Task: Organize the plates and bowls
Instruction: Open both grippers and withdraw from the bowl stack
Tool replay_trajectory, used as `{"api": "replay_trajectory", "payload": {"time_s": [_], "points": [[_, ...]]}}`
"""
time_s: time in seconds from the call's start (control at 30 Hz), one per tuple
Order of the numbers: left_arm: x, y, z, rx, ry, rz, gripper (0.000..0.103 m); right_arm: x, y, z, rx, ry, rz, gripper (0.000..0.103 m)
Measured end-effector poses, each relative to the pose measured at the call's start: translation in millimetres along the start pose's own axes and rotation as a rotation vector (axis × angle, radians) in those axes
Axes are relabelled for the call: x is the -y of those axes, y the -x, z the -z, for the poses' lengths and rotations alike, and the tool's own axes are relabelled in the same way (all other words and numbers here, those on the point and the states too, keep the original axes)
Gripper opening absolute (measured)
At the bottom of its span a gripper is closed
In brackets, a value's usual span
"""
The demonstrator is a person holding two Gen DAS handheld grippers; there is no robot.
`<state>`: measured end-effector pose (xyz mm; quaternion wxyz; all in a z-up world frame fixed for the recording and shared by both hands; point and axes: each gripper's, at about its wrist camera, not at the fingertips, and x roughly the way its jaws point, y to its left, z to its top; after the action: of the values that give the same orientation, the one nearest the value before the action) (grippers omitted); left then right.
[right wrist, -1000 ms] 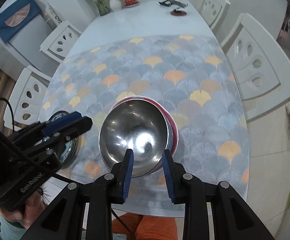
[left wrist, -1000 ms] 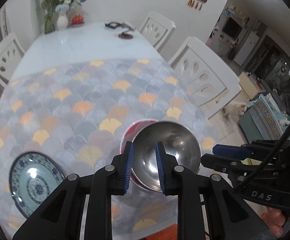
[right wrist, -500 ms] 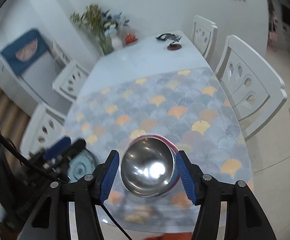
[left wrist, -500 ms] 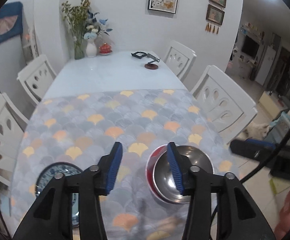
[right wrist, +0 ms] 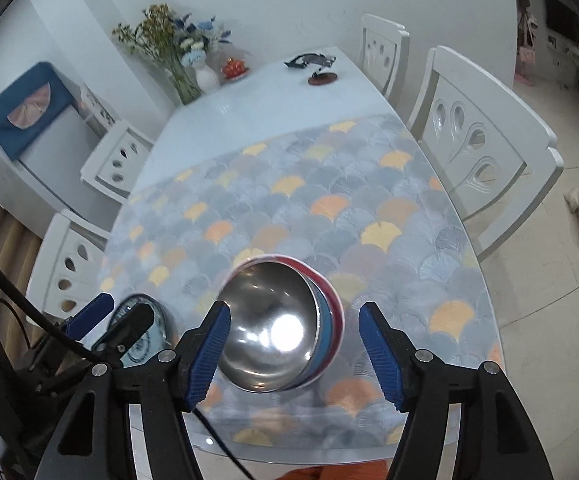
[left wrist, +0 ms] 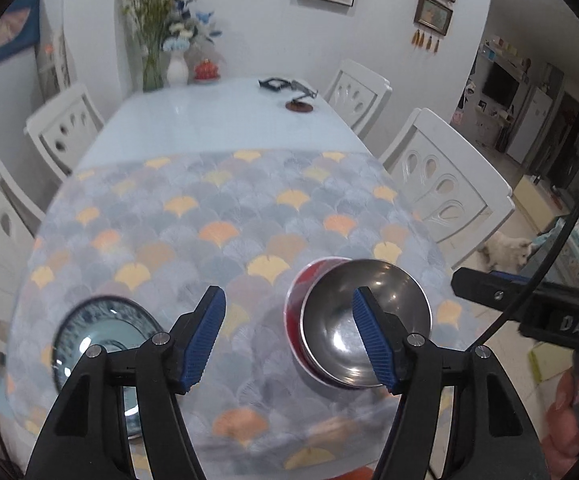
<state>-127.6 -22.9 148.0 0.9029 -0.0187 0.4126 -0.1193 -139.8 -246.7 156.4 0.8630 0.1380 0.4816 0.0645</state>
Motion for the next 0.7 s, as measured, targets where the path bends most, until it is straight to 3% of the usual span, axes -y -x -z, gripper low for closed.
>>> {"api": "replay_trajectory", "payload": {"time_s": [0.2,0.4,0.7], "points": [[-4,-9,1,-0.025,0.019,0.011,0.064,24,-29,1,-0.056,-0.035,0.027,0.064],[-7,-22,-1,-0.057,0.029,0.018,0.064,36,-65,1,-0.178,-0.098,-0.029,0.064],[-11,-30,1,-0.078,0.010,0.016,0.064,53,-88,1,-0.216,-0.108,0.050,0.064]]}}
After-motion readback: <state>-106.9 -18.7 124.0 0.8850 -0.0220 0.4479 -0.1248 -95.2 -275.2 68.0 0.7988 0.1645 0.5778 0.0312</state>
